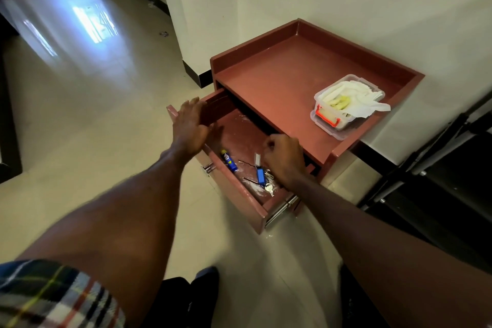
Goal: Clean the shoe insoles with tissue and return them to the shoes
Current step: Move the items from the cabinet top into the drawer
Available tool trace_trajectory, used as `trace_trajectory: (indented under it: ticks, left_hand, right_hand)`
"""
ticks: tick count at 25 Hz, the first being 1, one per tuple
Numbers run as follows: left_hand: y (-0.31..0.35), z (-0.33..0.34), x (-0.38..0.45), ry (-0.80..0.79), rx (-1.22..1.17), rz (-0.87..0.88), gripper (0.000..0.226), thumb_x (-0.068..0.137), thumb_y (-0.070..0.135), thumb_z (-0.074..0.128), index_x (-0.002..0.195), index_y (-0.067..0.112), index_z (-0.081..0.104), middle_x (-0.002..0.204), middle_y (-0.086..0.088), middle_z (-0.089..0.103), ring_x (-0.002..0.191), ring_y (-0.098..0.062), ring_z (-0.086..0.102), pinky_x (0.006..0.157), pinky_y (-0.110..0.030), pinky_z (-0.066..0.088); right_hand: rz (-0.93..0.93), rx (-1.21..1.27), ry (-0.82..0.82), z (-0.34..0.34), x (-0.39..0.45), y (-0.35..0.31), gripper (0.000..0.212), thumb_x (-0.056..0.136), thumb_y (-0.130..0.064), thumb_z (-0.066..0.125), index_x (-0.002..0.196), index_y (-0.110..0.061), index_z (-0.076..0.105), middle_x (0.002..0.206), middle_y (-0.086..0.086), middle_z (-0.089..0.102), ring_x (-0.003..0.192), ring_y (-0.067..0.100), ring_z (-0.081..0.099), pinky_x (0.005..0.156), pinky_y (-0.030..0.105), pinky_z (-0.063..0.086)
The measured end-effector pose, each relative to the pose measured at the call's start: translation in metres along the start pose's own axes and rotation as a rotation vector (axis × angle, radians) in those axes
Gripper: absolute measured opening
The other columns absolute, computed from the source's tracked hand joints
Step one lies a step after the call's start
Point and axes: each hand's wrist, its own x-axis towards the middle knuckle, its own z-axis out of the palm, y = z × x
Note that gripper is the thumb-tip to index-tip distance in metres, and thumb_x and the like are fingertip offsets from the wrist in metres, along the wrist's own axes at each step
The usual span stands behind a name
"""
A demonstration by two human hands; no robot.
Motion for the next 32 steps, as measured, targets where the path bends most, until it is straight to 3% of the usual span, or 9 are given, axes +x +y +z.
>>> trace_trajectory:
  ticks: [3, 6, 8, 12, 18, 22, 25, 28, 32]
  left_hand:
    - [-0.009, -0.02, -0.002, -0.18, 0.055, 0.047, 0.089, 0.091, 0.016, 0.074, 0.163, 0.029, 0.023, 0.172, -0.006, 0.013, 0.157, -0.031, 0.009, 0.128, -0.057, 0.015]
    - [-0.019, -0.033, -0.003, -0.449, 0.113, 0.01, 0.111, 0.089, 0.007, 0.075, 0.167, 0.027, -0.002, 0.174, -0.005, -0.01, 0.16, -0.031, -0.008, 0.129, -0.056, 0.011]
    - [-0.023, -0.042, 0.006, -0.503, 0.196, 0.031, 0.114, 0.088, 0.01, 0.079, 0.167, 0.023, -0.003, 0.174, -0.006, -0.009, 0.16, -0.03, -0.006, 0.129, -0.055, 0.013]
    - [-0.022, -0.044, 0.015, -0.367, 0.381, 0.202, 0.116, 0.085, 0.012, 0.081, 0.167, 0.029, 0.0, 0.175, -0.001, -0.003, 0.161, -0.025, -0.004, 0.129, -0.056, 0.011]
    - [-0.003, -0.02, 0.018, -0.193, 0.542, 0.282, 0.115, 0.088, 0.021, 0.079, 0.167, 0.024, -0.003, 0.175, -0.002, -0.007, 0.161, -0.024, -0.009, 0.13, -0.052, 0.006]
    - [0.029, 0.025, 0.014, 0.024, 0.408, 0.205, 0.107, 0.089, 0.017, 0.078, 0.167, 0.021, 0.004, 0.175, -0.003, 0.0, 0.161, -0.027, -0.004, 0.13, -0.051, 0.009]
    - [0.057, 0.055, 0.015, -0.043, 0.354, 0.278, 0.099, 0.092, 0.022, 0.075, 0.167, 0.026, 0.01, 0.175, 0.0, 0.005, 0.161, -0.026, -0.003, 0.13, -0.051, 0.007]
    - [0.077, 0.077, 0.018, -0.107, 0.324, 0.352, 0.085, 0.096, 0.024, 0.07, 0.165, 0.03, 0.021, 0.174, 0.003, 0.014, 0.161, -0.025, 0.001, 0.129, -0.048, 0.005]
    - [0.09, 0.091, 0.025, 0.086, 0.324, 0.395, 0.055, 0.091, 0.02, 0.074, 0.142, 0.025, 0.055, 0.155, -0.001, 0.05, 0.152, -0.028, 0.031, 0.128, -0.048, 0.018]
  right_hand:
    - [-0.14, -0.031, 0.128, -0.024, 0.008, -0.015, 0.031, 0.096, -0.033, 0.068, 0.122, -0.015, 0.068, 0.118, 0.004, 0.069, 0.106, 0.02, 0.066, 0.087, 0.038, 0.058]
    - [-0.061, -0.28, -0.18, -0.034, 0.012, -0.023, 0.109, 0.079, -0.086, 0.054, 0.156, -0.012, 0.031, 0.163, 0.021, 0.028, 0.152, 0.037, 0.026, 0.121, 0.053, 0.03]
    - [-0.009, -0.323, -0.334, -0.036, 0.009, -0.025, 0.14, 0.064, -0.1, 0.049, 0.163, -0.01, 0.007, 0.17, 0.022, -0.002, 0.158, 0.039, -0.001, 0.124, 0.058, 0.008]
    - [-0.02, -0.403, -0.429, -0.033, 0.007, -0.024, 0.159, 0.051, -0.103, 0.056, 0.162, -0.009, -0.008, 0.168, 0.025, -0.016, 0.157, 0.041, -0.013, 0.125, 0.06, 0.002]
    - [-0.081, -0.487, -0.38, -0.029, 0.008, -0.028, 0.151, 0.06, -0.081, 0.078, 0.162, -0.008, -0.006, 0.167, 0.031, -0.004, 0.156, 0.048, -0.003, 0.125, 0.059, 0.011]
    - [-0.146, -0.52, -0.191, -0.029, 0.006, -0.028, 0.108, 0.078, -0.044, 0.082, 0.156, -0.001, 0.022, 0.154, 0.023, 0.037, 0.141, 0.039, 0.039, 0.115, 0.046, 0.042]
    - [-0.193, -0.532, -0.109, -0.034, 0.01, -0.023, 0.07, 0.088, -0.028, 0.076, 0.144, -0.003, 0.044, 0.137, 0.015, 0.052, 0.119, 0.028, 0.056, 0.098, 0.036, 0.053]
    - [-0.252, -0.559, -0.033, -0.035, 0.014, -0.016, 0.055, 0.088, -0.022, 0.078, 0.136, -0.009, 0.054, 0.128, 0.011, 0.057, 0.106, 0.023, 0.058, 0.087, 0.031, 0.053]
    - [-0.292, -0.473, 0.048, -0.029, 0.021, -0.005, 0.051, 0.088, -0.017, 0.078, 0.134, -0.014, 0.056, 0.126, 0.007, 0.059, 0.104, 0.022, 0.052, 0.079, 0.025, 0.039]
